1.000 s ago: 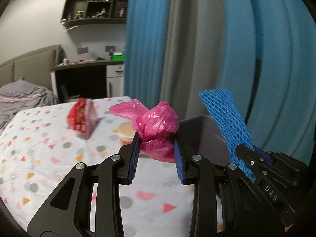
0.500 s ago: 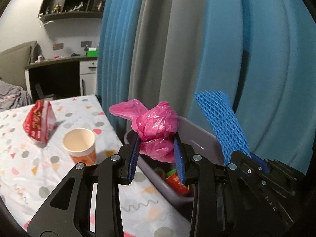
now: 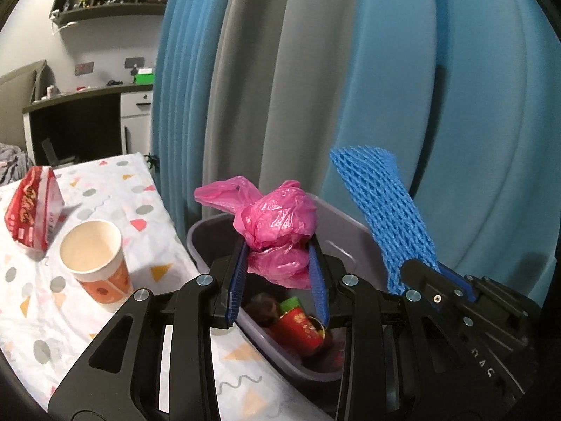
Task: Collect trash
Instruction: 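Open the left tool to drop the pink bag while the right tool releases the blue net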
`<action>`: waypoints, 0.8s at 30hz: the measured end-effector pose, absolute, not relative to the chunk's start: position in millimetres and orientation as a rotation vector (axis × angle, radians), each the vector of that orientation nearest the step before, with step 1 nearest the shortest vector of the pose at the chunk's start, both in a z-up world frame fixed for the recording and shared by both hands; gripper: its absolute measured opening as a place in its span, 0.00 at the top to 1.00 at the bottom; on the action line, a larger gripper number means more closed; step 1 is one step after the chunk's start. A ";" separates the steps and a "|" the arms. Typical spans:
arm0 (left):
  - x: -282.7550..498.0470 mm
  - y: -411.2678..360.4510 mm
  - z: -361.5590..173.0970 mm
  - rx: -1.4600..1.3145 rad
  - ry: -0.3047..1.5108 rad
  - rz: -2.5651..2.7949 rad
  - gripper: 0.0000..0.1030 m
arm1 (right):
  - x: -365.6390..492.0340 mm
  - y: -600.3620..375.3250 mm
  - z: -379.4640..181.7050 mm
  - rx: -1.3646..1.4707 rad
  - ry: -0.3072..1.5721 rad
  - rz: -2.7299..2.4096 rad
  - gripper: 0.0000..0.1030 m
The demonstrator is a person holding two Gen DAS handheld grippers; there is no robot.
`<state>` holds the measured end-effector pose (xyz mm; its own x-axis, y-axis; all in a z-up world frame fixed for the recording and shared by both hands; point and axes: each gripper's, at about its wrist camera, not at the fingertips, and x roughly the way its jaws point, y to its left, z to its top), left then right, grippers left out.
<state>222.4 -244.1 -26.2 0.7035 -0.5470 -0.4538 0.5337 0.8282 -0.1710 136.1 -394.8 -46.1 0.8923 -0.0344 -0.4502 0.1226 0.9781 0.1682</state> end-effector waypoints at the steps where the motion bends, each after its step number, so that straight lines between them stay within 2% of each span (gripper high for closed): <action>1: 224.8 -245.6 -27.4 -0.027 0.518 -0.602 0.69 | 137.4 -395.4 -47.3 0.197 0.465 -0.084 0.89; 24: 256.0 -265.6 -44.4 -0.035 0.581 -0.656 0.67 | 155.4 -404.9 -52.6 0.226 0.495 -0.091 0.89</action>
